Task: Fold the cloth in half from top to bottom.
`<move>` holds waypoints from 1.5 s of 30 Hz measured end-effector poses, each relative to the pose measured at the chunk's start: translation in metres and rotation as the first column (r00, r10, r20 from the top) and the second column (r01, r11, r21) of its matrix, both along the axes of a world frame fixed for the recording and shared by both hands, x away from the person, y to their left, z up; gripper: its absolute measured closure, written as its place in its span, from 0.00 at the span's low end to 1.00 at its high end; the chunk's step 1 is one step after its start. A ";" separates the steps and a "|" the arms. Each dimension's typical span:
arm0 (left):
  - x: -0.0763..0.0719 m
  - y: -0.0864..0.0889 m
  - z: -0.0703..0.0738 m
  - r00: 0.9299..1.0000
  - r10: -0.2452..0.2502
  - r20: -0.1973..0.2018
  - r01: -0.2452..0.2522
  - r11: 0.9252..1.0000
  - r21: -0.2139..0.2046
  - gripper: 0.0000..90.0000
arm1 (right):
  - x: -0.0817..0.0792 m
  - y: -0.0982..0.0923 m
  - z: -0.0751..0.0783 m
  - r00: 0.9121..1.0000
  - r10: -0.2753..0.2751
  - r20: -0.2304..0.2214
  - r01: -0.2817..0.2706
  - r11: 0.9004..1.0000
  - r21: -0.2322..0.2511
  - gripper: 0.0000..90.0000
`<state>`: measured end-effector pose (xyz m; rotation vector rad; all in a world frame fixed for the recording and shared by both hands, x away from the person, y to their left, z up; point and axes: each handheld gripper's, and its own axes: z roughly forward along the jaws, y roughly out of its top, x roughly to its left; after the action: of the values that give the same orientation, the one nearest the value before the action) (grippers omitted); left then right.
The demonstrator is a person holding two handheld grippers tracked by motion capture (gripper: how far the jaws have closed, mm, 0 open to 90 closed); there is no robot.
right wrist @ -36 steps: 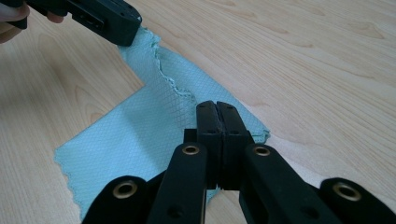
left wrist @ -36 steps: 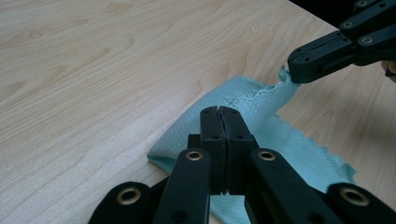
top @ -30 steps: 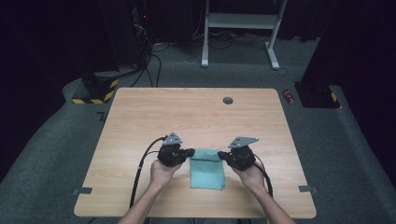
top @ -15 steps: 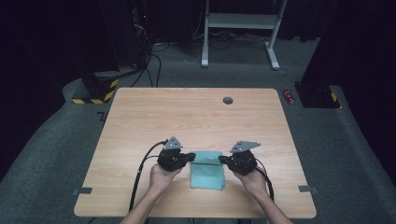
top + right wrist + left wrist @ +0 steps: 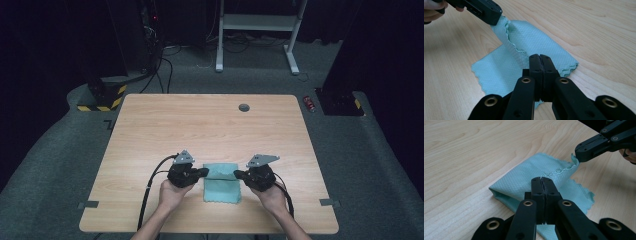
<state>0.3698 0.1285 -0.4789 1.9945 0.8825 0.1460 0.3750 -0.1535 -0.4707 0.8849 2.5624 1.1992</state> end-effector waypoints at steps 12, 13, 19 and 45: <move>-0.006 -0.001 -0.008 1.000 -0.006 -0.015 0.006 1.000 0.007 0.99 | -0.005 0.001 -0.007 1.000 0.022 -0.007 -0.022 1.000 -0.022 1.00; -0.007 -0.001 -0.009 1.000 -0.006 -0.015 0.006 1.000 0.007 0.99 | -0.006 0.001 -0.007 1.000 0.026 -0.006 -0.026 0.999 -0.022 1.00; -0.011 -0.003 -0.012 1.000 -0.014 -0.014 0.015 1.000 0.022 0.99 | -0.011 0.002 -0.010 0.999 0.035 0.004 -0.035 0.998 -0.048 1.00; -0.026 -0.008 -0.027 0.999 -0.044 -0.026 0.046 0.995 0.087 0.98 | -0.025 0.001 -0.029 0.998 0.060 -0.033 -0.062 0.996 -0.065 0.99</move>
<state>0.3442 0.1209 -0.5059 2.1005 0.8585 0.1372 0.3501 -0.1526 -0.4996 0.8229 2.6550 1.1183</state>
